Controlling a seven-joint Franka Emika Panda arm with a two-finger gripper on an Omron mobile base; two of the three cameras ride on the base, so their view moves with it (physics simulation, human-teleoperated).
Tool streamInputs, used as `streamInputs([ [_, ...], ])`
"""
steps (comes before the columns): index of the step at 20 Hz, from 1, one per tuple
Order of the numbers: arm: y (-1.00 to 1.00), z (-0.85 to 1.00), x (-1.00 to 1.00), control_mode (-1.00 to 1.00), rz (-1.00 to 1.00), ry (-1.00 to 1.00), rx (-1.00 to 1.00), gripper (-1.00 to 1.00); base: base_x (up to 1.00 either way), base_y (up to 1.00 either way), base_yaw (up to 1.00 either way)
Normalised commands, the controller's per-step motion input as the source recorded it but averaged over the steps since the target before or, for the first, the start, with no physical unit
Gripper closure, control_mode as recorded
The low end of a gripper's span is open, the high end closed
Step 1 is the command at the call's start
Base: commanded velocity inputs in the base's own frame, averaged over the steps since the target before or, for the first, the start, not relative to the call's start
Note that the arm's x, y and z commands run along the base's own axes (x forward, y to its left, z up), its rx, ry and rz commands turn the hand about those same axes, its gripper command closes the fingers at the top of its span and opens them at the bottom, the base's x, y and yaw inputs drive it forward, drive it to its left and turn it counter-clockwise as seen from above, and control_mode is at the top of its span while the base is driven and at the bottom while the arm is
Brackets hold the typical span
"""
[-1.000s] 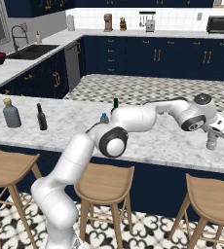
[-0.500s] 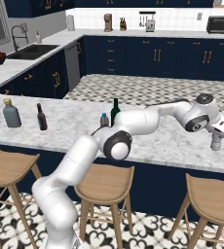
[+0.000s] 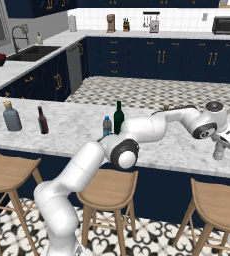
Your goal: Move the plastic bottles in the middle to the plastics group, and the glass bottles in the middle to the glass group.
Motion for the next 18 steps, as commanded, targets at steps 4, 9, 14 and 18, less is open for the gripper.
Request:
streamInputs([
  [4,0.0,-0.16,0.0,-1.0,-0.01,0.04,0.01,1.0,0.0,0.0,0.0],
  [9,0.0,-0.26,0.0,-1.0,-0.02,0.06,0.0,1.0,0.0,0.0,0.0],
  [14,0.0,-0.15,0.0,-1.0,-0.01,0.02,0.0,1.0,0.0,0.0,0.0],
  [18,0.0,0.0,0.08,-1.0,0.0,0.0,0.0,1.0,0.0,0.0,0.0],
])
